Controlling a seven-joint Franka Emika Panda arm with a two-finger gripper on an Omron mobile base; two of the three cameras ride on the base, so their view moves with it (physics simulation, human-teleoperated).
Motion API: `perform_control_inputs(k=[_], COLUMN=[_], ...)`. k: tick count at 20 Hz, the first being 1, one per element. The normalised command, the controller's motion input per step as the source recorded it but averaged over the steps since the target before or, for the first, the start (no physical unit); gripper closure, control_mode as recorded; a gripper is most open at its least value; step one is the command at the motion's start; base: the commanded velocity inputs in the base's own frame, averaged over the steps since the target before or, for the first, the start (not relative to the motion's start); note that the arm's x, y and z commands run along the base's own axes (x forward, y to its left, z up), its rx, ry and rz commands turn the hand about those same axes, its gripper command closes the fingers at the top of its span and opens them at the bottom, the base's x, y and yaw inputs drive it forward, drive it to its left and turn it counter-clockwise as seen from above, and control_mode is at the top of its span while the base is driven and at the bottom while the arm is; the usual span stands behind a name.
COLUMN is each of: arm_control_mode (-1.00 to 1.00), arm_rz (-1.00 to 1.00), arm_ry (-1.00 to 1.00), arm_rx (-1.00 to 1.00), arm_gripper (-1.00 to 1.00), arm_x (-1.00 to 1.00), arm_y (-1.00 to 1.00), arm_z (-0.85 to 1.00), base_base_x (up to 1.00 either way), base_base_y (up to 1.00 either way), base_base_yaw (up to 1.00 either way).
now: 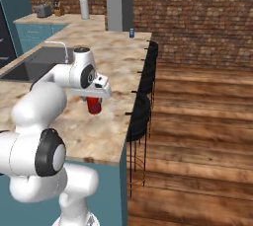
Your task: Four empty soda cans are scattered around the kitchen. Gather all the cans and cluster them next to the stove for recycling.
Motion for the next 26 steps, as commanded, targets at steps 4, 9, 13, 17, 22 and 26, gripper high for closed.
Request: perform_control_inputs(k=[4, 9, 13, 17, 22, 26], arm_control_mode=[-1.00, -1.00, -1.00, -1.00, -1.00, -1.00], arm_rz=[0.00, 0.00, 0.00, 0.00, 0.00, 0.00], arm_ry=[-0.04, -0.01, -0.01, 0.00, 0.00, 0.00], arm_rx=[0.00, 0.00, 0.00, 0.00, 0.00, 0.00], arm_gripper=[1.00, 1.00, 1.00, 1.00, 1.00, 1.00], arm_x=[-0.50, -0.46, -0.58, -0.52, -0.44, -0.54], arm_y=[-0.12, 0.00, 0.00, 0.00, 0.00, 0.00], arm_z=[0.06, 0.24, 0.24, 0.32, 0.43, 0.24], base_base_x=[0.00, 0.00, 0.00, 0.00, 0.00, 0.00], base_base_y=[0.00, 0.00, 0.00, 0.00, 0.00, 0.00], base_base_yaw=[0.00, 0.00, 0.00, 0.00, 0.00, 0.00])
